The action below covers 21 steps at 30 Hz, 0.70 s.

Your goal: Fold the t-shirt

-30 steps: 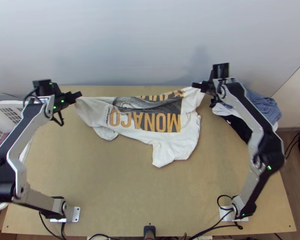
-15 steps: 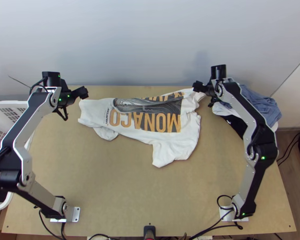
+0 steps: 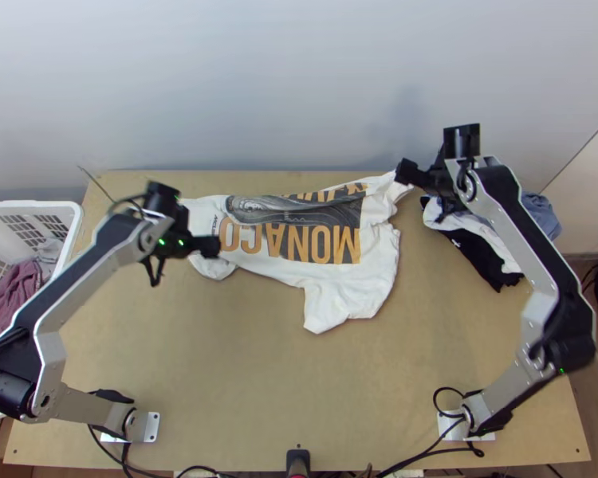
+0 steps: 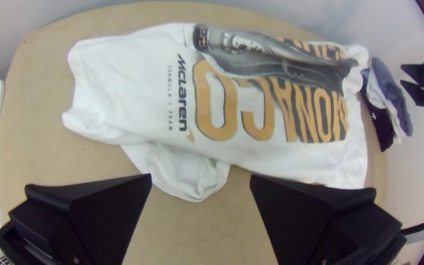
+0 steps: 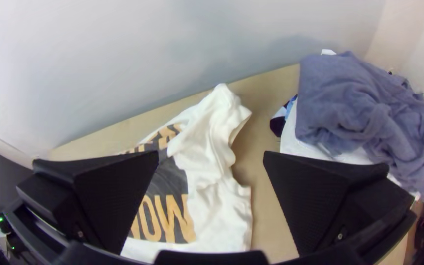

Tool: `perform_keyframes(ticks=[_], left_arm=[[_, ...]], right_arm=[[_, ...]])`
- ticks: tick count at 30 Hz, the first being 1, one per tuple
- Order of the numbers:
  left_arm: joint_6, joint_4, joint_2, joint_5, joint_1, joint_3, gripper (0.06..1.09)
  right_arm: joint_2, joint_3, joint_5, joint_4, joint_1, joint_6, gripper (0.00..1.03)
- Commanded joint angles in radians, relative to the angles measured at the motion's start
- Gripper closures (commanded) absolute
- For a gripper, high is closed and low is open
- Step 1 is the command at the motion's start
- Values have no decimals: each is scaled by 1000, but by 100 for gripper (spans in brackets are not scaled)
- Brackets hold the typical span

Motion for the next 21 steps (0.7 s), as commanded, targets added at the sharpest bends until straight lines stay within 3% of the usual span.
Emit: perform_keyframes(ticks=[1,9,17,21], left_arm=[[32,118,24,-95,-102,-136,11],[55,152,114,-178,-185,-138,12],[52,210,170,-203,-188,-141,40],[48,265,170,-210,-170,-161,68]], right_arm=[[-203,-169,-9,-48,38,-39,4],[-333,-373,-9,31,129,-62,4],[-351,-417,-11,36,176,-54,4],[-356,-459,-11,33,198,-33,13]])
